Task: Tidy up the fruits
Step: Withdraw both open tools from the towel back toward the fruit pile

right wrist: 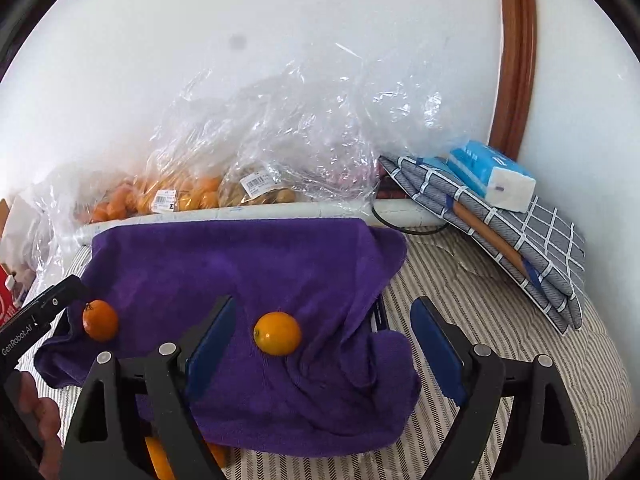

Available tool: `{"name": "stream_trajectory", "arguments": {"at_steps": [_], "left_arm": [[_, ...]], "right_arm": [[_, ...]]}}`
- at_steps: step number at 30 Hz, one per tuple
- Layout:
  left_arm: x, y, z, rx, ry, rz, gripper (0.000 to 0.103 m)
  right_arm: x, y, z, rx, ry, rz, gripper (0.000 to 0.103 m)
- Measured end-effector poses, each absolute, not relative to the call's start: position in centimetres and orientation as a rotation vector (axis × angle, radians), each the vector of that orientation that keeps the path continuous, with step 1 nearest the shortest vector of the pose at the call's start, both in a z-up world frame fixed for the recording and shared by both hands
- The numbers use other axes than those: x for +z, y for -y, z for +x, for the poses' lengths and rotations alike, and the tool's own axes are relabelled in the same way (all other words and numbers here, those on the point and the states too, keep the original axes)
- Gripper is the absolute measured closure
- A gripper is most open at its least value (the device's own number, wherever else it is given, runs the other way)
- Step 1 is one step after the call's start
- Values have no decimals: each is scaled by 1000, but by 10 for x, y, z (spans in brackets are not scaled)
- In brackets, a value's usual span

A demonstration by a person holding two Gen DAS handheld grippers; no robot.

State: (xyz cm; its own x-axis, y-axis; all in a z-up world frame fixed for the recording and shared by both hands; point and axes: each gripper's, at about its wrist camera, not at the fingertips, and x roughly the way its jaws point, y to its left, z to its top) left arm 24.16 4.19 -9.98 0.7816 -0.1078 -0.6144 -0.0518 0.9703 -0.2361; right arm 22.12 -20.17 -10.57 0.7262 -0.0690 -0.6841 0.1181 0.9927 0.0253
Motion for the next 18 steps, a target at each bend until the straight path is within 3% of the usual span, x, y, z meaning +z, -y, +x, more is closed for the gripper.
{"name": "stream_trajectory", "arguments": {"at_steps": [6,18], "left_arm": [[-90,-36,236,-135,-676,-246,41],[-81,-12,203,-253,-686,-168,41]], "right_arm": [[-93,214,200,-27,-742,136,16],[-75,200,121,-66,-727,11,21]]}}
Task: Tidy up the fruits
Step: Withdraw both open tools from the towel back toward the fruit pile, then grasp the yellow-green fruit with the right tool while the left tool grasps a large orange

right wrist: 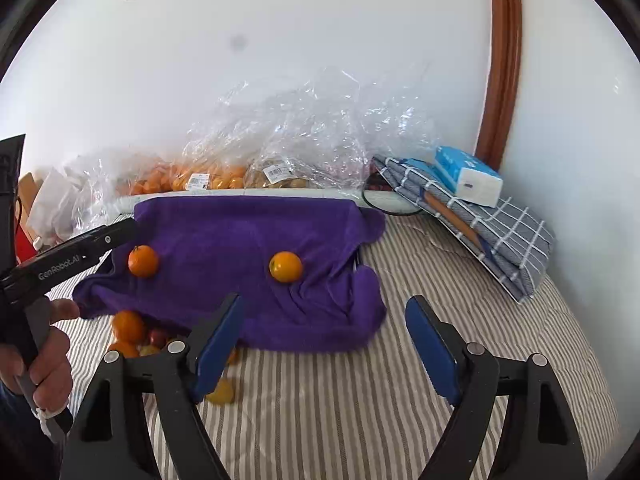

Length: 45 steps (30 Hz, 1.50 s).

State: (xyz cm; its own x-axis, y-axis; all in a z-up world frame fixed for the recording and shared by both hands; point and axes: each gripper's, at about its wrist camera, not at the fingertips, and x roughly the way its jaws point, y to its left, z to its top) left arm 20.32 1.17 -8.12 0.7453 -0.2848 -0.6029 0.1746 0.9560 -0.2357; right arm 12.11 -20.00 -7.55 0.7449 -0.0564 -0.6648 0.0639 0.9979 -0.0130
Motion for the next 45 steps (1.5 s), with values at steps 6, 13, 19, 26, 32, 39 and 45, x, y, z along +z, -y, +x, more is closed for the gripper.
{"name": "stream_trajectory", "arguments": {"at_steps": [6,13,19,26,32,39,45], "left_arm": [[-84,-35,163,-249,-703,-184,41],[-93,-77,124,-187,-736,-207,41],[-111,-100,102,-128,-758,-193,41],[-126,-115,99,-103,-794,-240,41],[-130,-110,101,-86,-824,-203,41],[-133,-110,104,-90,-849,-201,41],[-134,-106,106,-107,-864,-178,41]], "right_arm": [[-73,192,86,-54,-678,-22,21],[-86,184,75,-19,-710,64,27],[-104,175,76,26,-783,116,48],[-127,156,80,92,-838,86,64],[-143,147,96,144,-875,96,68],[-160,140,120,141,-953,72,77],[-159,142,118,153,-930,82,77]]}}
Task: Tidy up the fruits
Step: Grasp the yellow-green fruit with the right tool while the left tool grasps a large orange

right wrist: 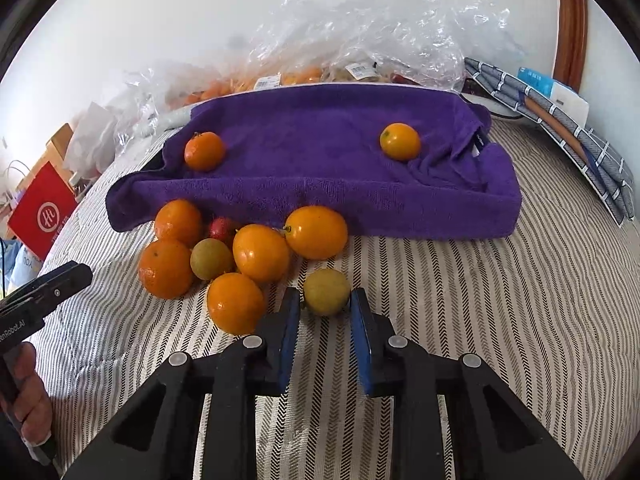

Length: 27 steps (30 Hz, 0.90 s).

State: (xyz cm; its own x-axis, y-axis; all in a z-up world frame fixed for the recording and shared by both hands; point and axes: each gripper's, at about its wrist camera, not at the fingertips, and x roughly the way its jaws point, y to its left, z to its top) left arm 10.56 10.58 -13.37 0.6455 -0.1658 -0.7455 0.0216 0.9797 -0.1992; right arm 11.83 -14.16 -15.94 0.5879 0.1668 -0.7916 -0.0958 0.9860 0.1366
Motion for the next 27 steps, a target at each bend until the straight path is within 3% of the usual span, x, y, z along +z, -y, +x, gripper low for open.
{"name": "stream_trajectory", "arguments": {"at_steps": [10,27], "left_arm": [[-132,-106,108,-170,-871,-234,43],[-140,-10,139,-277,-946,-99,41]], "right_arm": [[-147,158,99,167,-839,81,77],[-147,199,88,224,-821,188,77]]}}
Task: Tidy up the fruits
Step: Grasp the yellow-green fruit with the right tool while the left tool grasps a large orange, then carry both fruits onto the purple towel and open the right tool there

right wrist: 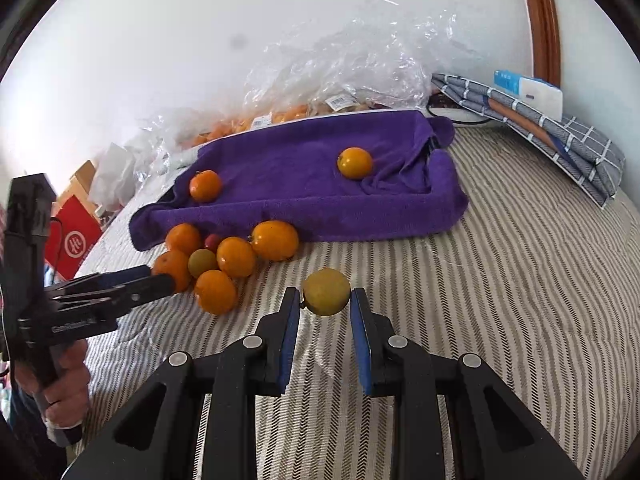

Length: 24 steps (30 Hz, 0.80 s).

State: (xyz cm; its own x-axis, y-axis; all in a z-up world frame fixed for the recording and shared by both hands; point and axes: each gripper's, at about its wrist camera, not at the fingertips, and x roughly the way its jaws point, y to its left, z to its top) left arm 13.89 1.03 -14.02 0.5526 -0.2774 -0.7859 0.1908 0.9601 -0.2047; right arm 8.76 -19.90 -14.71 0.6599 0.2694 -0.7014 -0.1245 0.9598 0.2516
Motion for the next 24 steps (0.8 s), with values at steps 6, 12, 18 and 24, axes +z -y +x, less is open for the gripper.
{"name": "stream_trajectory", "arguments": {"at_steps": [6,12,18,24], "left_arm": [[-145,-9,142,-300,-936,-121,55],[-141,-6,135,-309,-905,-101,63],[-134,-10,130,-300,-866,-120,63],[-126,-17,124,-296,-818,-152,63]], "right_arm": [[-146,205,84,224,-802,228,77],[-146,204,83,232,-798,228,77],[-146,205,83,225,-795,232,77],[-145,207,82,225,-788,232,77]]}}
